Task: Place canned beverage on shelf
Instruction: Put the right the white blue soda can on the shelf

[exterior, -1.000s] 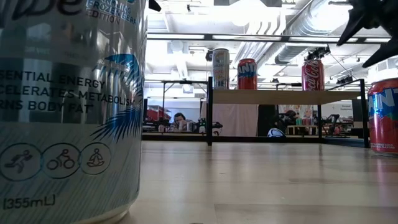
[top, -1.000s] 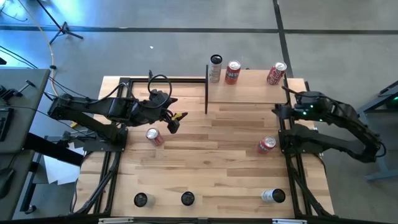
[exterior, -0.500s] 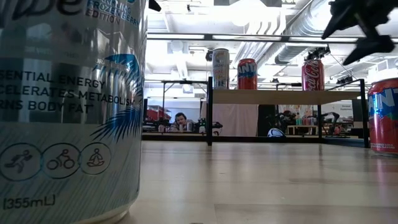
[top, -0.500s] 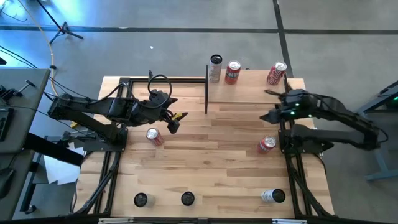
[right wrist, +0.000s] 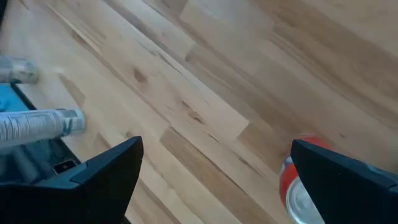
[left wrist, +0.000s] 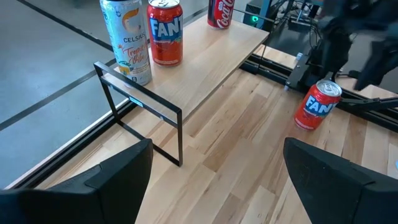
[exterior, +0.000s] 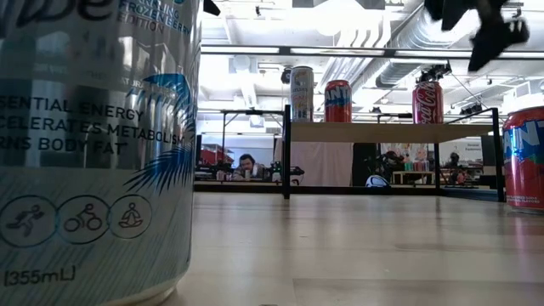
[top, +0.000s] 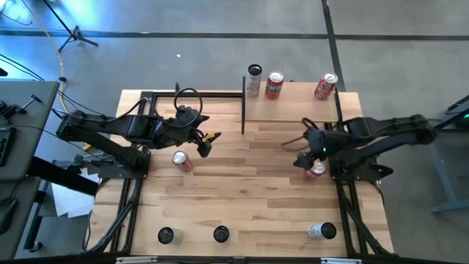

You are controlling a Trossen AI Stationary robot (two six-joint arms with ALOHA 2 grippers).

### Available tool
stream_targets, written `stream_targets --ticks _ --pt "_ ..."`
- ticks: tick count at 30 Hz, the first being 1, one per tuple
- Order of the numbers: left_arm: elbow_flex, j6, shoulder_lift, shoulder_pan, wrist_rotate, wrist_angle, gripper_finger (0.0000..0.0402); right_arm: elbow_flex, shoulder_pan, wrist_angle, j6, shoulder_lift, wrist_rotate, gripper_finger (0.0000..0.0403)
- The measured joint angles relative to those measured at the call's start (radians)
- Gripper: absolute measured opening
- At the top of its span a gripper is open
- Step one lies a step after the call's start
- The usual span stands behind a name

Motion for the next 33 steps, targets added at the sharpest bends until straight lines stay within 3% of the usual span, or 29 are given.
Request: stream_targets --ticks 5,9,14,24,33 --pt "0.0 0.0 0.0 0.0 0.0 0.0 0.0337 0.216 0.216 -0.256 0.141 0.138 0.121 0.0397" --pt "0.0 0.0 0.0 0.0 0.0 0.0 0.0337 0.338 0.364 -0.392 0.246 0.252 0.047 0.0397" --pt "0.0 0.0 0.0 0.0 0.0 0.0 0.0337 0.443 0.52 -0.42 0.385 0.36 -0.041 0.0397" --pt "0.0 0.0 0.0 0.0 0.0 0.0 0.0337 0.484 0.76 -0.359 0.759 0.501 -0.047 0.0397" --pt "0.0 0.0 0.0 0.0 0.0 0.0 0.0337 0.484 0.882 -0.355 0.805 0.563 -0.01 0.0397"
